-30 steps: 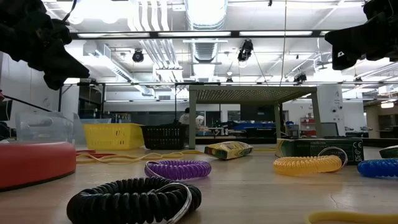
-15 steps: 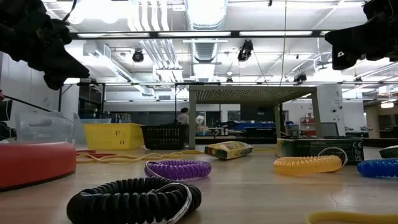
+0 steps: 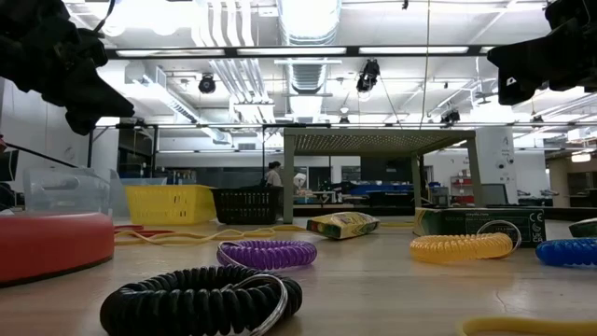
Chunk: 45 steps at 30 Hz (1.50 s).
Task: Pick & Place Office Desk Supplies
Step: Put the yellow rubber band into the transparent bin
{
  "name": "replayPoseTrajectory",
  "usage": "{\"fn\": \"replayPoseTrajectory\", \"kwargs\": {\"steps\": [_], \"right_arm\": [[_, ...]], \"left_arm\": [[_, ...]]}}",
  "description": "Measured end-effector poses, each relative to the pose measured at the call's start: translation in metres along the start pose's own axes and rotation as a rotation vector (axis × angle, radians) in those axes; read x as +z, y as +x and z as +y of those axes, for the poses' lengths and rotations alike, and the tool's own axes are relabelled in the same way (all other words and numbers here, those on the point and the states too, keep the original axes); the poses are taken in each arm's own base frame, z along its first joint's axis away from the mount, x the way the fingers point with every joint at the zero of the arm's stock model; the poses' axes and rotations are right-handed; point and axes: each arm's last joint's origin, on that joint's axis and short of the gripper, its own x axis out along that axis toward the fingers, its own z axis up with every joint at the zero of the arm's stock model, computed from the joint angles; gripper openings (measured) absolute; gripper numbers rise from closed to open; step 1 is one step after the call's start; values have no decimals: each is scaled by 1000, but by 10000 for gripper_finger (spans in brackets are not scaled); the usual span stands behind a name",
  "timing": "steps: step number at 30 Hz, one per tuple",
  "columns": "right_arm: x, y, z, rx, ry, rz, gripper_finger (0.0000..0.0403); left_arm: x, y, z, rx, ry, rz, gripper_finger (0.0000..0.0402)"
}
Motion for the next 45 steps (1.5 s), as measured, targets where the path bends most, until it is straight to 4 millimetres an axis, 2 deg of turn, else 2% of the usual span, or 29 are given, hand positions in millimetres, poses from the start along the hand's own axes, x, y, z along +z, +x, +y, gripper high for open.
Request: {"fn": "replayPoseTrajectory", "kwargs": {"steps": [9,16,24,32,36,40,45], "right_arm": [[3,0,0,-2,-27,-30,8],[21,-2,0,25,86,-212,8],[30,-6,7,287,-10,-317,8],[27,-4,6,240,7,-211,8],[25,-2,3,136,29,-145,8],[29,2,0,-9,-4,-99,8],[39,12,1,-49,-41,-29,8]], "left_arm": [[0,0,0,0,0,-1,67],[0,0,0,0,0,-1,67],[0,0,0,0,0,0,67],[0,0,0,0,0,0,67],[0,0,0,0,0,0,67],[0,0,0,0,0,0,67],[0,0,0,0,0,0,67]]}}
